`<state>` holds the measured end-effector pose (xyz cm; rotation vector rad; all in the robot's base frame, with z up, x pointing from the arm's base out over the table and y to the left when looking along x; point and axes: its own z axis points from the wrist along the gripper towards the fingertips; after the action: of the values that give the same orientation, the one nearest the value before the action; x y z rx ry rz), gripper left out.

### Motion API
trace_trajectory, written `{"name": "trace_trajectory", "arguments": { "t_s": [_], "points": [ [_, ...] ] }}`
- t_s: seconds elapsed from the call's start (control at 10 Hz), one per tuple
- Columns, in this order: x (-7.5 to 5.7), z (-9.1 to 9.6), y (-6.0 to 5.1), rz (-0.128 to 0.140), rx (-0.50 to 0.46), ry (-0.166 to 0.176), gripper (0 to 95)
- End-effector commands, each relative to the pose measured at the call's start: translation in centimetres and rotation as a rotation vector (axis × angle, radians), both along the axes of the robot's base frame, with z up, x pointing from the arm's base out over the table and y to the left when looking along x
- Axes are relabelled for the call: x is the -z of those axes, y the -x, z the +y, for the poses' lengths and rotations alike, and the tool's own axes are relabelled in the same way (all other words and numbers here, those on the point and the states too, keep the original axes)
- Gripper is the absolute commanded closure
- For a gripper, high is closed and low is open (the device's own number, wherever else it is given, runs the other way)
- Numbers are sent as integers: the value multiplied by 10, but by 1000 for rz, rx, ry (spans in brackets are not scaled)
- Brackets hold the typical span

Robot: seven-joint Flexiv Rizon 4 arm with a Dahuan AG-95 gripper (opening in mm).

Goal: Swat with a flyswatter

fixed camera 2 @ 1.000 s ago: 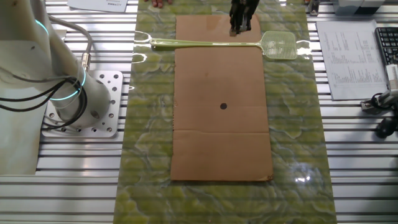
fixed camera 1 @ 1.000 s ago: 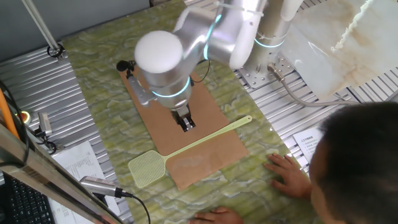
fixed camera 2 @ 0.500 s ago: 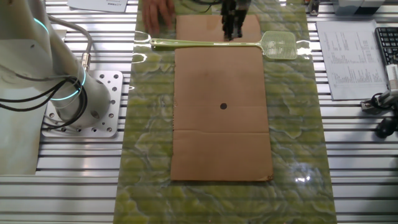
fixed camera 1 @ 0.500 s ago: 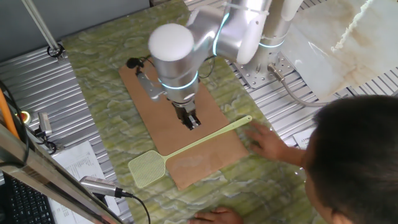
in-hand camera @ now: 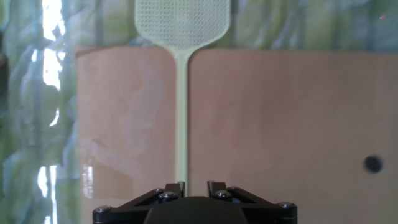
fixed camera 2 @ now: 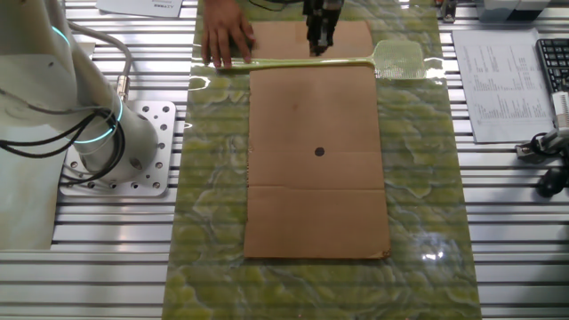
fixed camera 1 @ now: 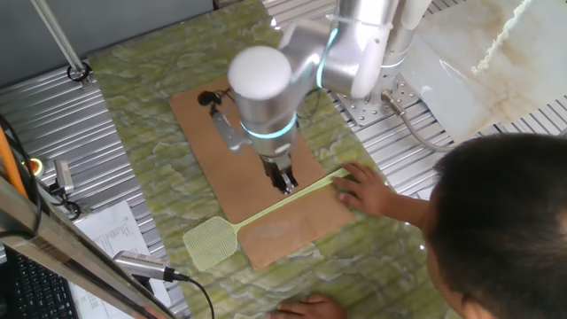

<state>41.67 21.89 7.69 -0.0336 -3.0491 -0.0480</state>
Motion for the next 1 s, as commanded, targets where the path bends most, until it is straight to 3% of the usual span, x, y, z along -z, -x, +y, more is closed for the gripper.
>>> {"name": "trace_trajectory", "arguments": {
  "t_s": [0.1,0.4,0.7,1.0],
  "points": [
    [3,8,2,-3,10,2,760],
    [1,5,0,-17,1,18,760],
    [-10,-29,-9,-18,-33,8,760],
    [-16,-70,-32,-14,-58,5,760]
  ]
}}
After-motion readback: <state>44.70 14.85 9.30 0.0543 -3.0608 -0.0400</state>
